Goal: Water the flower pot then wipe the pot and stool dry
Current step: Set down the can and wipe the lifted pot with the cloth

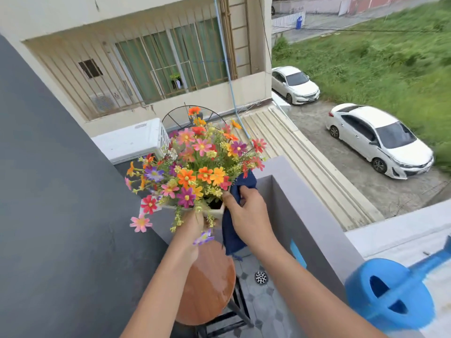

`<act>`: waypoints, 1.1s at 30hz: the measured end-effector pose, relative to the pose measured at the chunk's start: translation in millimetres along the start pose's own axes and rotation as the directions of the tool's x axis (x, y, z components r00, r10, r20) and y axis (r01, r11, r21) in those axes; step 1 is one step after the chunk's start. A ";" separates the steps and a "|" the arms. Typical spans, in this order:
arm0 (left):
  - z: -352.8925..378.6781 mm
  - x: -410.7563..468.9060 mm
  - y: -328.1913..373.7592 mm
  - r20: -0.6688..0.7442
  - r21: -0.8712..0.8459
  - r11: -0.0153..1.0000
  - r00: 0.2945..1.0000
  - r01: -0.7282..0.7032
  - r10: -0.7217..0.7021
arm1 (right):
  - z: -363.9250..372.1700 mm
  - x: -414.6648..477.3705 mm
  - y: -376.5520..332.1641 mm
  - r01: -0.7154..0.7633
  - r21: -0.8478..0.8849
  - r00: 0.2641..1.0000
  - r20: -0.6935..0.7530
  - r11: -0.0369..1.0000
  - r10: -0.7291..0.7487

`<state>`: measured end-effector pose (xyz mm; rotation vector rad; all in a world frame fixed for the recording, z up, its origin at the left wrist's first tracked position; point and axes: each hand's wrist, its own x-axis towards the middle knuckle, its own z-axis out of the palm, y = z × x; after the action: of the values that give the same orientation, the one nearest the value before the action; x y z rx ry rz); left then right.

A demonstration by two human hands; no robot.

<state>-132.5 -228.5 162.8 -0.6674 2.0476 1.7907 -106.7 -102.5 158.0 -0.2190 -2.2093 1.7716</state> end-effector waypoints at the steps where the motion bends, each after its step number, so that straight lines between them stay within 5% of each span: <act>1: -5.5 3.3 0.4 0.018 -0.004 1.000 1.000 -0.012 0.013 | -1.8 1.2 -2.0 0.055 -0.018 0.998 -0.005 0.998 -0.055; 6: -18.9 -10.0 7.6 0.258 -0.251 0.967 0.961 -0.036 0.103 | -14.6 28.0 -1.1 0.192 -0.062 0.981 -0.028 0.979 -0.194; 14: -28.6 -17.3 12.3 0.250 -0.365 0.928 0.952 -0.075 0.176 | -23.3 51.7 37.0 0.023 -0.211 0.996 -0.076 0.977 -0.040; 26: -22.0 -5.9 1.6 0.197 -0.260 0.961 0.970 -0.091 0.145 | -2.0 14.9 -14.6 0.145 0.078 0.989 -0.008 0.986 -0.145; 30: -22.6 -9.8 2.7 0.260 -0.306 0.949 0.952 -0.075 0.159 | -12.2 43.0 -20.5 0.248 0.018 0.966 -0.075 0.969 -0.246; 33: -28.6 -10.2 1.5 0.265 -0.272 0.960 0.955 -0.061 0.136 | -19.1 69.7 -4.9 0.169 -0.082 0.981 -0.079 0.982 -0.175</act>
<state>-123.4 -255.4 173.7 -0.3530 1.7023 2.1012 -165.9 -64.8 176.0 -0.1136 -2.1650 1.5617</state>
